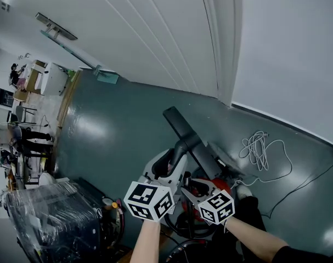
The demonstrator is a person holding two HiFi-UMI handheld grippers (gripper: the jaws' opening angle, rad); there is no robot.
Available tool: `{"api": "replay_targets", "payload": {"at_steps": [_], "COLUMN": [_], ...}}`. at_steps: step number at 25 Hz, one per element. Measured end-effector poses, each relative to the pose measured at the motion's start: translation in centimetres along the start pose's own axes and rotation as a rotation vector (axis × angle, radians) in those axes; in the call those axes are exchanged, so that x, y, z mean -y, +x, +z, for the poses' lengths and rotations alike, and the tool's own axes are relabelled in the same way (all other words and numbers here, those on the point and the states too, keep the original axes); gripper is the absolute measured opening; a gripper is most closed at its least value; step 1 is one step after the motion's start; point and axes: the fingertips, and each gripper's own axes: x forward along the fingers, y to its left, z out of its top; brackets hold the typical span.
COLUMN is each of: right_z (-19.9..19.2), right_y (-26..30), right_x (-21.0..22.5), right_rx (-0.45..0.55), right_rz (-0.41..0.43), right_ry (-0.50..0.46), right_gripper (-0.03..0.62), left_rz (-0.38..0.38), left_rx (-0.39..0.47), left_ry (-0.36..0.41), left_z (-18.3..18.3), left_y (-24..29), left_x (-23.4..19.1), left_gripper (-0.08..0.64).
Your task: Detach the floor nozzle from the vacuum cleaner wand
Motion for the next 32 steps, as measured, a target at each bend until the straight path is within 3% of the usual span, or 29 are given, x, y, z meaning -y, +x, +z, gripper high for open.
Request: {"api": "replay_targets", "payload": {"at_steps": [11,19,27,32], "right_z": [5.1,11.4,20.0,24.9], "right_y": [-4.3,-12.2,-19.8,-24.5], "right_x": [0.6,-2.9,-9.0,-11.3], "right_rx": [0.062,0.117,0.203,0.308], "right_rz": [0.004,0.028,0.05,0.026], "right_ry": [-0.014,-0.146,-0.332,-0.34], "right_gripper": [0.192,0.187,0.091,0.031], "left_rz": [0.015,0.076,0.15,0.188], "left_rx": [0.128,0.296,0.481,0.592], "left_ry": [-0.025,-0.034,-0.061,-0.042], "left_z": [4.2,9.2,14.5,17.6], "left_y": [-3.1,-9.3,-17.5,-22.7], "left_x": [1.9,5.0,9.4,12.8], "left_gripper": [0.163,0.163,0.163,0.161]}}
